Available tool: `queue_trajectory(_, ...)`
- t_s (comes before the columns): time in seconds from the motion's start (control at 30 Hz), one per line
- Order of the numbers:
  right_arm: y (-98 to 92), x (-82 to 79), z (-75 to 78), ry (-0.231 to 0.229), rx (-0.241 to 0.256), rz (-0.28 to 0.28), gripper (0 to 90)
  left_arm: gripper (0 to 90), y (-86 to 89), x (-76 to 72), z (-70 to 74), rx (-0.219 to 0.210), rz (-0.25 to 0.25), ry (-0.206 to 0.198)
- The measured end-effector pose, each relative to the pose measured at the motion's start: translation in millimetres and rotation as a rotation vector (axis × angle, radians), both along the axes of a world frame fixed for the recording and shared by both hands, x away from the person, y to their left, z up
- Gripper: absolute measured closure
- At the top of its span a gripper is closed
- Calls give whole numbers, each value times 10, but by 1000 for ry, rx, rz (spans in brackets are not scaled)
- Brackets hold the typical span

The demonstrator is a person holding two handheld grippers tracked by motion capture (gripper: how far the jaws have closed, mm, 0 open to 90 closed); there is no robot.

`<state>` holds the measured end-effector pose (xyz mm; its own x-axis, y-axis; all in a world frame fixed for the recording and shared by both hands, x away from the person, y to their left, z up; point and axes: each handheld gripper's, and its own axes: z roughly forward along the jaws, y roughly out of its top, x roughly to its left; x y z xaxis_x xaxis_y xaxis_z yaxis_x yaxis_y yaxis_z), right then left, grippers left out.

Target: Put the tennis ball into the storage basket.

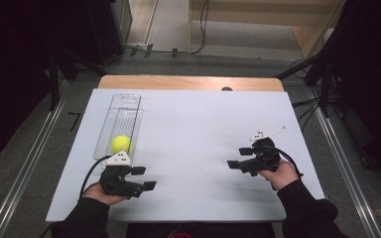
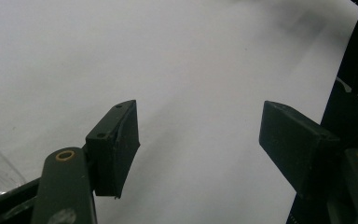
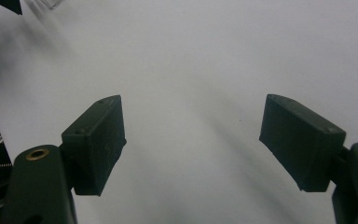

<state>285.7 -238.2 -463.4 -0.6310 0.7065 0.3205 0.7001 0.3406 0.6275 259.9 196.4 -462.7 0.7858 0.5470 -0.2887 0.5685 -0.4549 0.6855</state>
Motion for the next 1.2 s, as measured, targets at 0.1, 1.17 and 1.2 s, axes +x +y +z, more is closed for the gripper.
queue_trajectory(0.1, -30, -21, -2, 2, 0, -4, 201, 291, -1, 0, -1, 0, -1, -1)
queue_trajectory(1.17, -275, -234, -128, 15, -7, -41, 199, 291, 2, -2, -4, 11, 16, -3)
queue_trajectory(1.2, -280, -243, -131, 15, -6, -43, 199, 291, 3, -2, -4, 11, 17, -3)
